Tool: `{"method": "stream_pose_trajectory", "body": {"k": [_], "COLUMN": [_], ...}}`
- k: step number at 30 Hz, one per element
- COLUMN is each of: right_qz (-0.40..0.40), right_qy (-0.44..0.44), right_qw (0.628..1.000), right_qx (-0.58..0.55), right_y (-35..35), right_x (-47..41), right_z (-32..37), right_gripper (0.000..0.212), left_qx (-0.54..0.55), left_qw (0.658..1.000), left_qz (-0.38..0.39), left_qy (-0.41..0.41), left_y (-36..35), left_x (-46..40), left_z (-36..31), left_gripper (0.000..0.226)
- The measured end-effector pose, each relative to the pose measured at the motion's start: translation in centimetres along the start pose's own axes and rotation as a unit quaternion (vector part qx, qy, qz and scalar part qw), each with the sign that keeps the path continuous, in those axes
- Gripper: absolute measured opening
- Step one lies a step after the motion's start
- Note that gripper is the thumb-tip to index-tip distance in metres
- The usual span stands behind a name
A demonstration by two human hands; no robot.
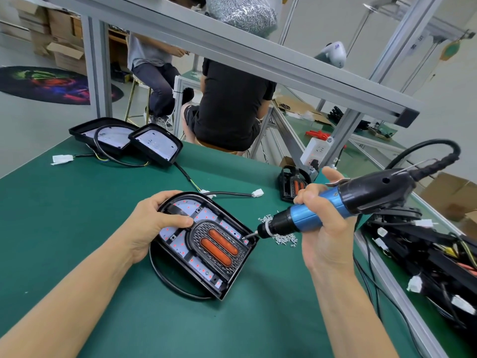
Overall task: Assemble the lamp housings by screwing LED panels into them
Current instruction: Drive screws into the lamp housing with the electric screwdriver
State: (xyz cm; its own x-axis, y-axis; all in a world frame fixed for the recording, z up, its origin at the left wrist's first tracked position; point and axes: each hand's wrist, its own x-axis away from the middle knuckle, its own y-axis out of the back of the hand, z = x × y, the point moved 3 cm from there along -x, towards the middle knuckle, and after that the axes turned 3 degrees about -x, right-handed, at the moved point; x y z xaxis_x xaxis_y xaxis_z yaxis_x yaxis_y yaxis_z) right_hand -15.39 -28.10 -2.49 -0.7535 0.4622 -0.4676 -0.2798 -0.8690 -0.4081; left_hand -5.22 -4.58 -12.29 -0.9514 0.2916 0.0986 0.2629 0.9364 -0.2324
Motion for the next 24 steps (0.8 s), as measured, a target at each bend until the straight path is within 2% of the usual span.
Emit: {"method": "stream_pose_trajectory", "body": {"k": [7,10,14,18,24], "right_qz": [0.020,0.011,0.025,0.044,0.078], "right_qy": [0.007,0.001,-0.006,-0.003,0.002], "right_qw": [1.000,1.000,1.000,0.999,0.996], "right_qx": [0.000,-0.003,-0.005,0.013,0.039], "right_y": [-1.3,-1.2,-1.3,-1.5,-2.2], "right_x": [-0.2,-0.3,-0.4,-0.5,-0.3], "right_z": [-0.6,-0.7,-0.8,-0.8,-0.6], "right_gripper": [0.047,0.042,0.037,0.041,0.033], "left_qx": [0.022,0.024,0.024,0.030,0.038], "left_qw": [1.000,1.000,1.000,0.999,0.999], "left_qz": [-0.015,-0.017,-0.020,-0.021,-0.026], "left_qy": [0.003,0.003,-0.001,0.002,0.007], "left_y": [-0.3,-0.2,-0.2,-0.1,0.1], "left_x": [0.2,0.3,0.1,0.1,0.0], "left_z": [0.1,0.3,0.3,0.5,0.7], "left_gripper": [0.063,0.063,0.049,0.047,0.048]}}
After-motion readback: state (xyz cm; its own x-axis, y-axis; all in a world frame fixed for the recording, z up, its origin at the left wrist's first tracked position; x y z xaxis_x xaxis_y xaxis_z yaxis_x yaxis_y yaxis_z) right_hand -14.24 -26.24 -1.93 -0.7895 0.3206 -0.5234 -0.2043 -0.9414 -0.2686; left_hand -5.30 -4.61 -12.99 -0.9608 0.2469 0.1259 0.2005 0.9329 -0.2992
